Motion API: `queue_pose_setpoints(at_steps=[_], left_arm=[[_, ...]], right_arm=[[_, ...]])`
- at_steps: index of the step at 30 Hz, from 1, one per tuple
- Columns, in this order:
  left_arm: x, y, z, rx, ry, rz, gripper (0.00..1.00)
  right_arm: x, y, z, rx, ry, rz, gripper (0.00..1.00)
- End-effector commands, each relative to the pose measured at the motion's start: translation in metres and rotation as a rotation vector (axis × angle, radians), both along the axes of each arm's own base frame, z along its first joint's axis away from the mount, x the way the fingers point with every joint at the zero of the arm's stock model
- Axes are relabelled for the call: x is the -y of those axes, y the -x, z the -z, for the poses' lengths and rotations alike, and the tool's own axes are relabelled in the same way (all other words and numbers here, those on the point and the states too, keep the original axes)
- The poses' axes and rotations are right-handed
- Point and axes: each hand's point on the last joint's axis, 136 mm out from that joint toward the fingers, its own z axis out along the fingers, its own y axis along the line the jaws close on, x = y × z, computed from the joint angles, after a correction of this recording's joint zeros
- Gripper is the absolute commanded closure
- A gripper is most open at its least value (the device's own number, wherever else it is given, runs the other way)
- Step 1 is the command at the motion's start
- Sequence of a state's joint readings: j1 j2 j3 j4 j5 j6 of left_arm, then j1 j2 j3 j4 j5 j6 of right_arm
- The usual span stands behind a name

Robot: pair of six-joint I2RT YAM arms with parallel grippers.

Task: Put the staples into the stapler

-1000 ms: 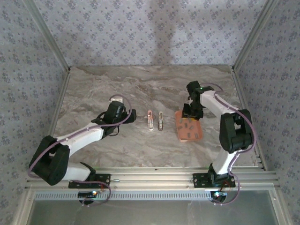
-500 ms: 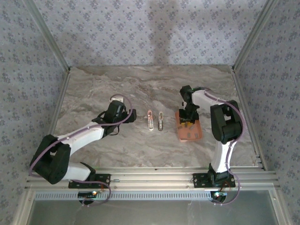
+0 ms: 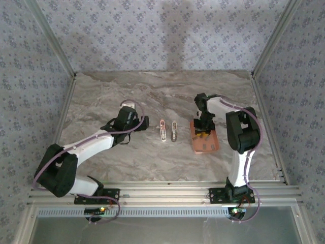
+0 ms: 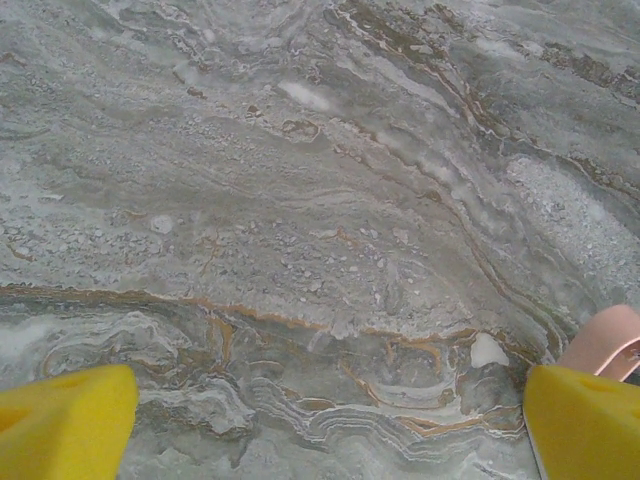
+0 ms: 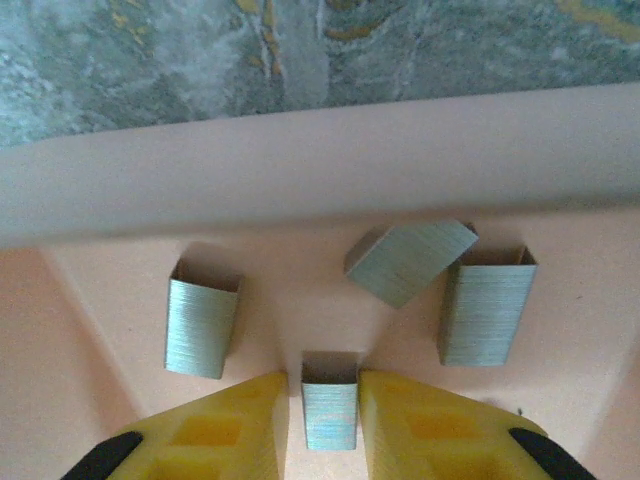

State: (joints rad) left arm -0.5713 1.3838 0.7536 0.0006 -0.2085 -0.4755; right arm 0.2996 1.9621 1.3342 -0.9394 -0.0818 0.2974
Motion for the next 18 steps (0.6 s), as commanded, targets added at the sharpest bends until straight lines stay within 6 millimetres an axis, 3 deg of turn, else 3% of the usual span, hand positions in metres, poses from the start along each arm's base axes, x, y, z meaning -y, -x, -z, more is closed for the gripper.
queue_pose_setpoints(at_steps=[1, 10, 18], left_arm=[[0.005, -0.006, -0.013, 0.016, 0.028, 0.008, 0.02], [0.007, -0.005, -0.012, 0.009, 0.032, 0.018, 0.01], [0.011, -0.006, -0.014, 0.008, 0.039, 0.031, 0.02]], right_arm=[[0.005, -0.009, 0.006, 0.012, 0.032, -0.011, 0.72], [0.007, -0.011, -0.014, 0.041, 0.076, -0.006, 0.72], [0.002, -0.010, -0.005, 0.019, 0.060, 0.000, 0.74]])
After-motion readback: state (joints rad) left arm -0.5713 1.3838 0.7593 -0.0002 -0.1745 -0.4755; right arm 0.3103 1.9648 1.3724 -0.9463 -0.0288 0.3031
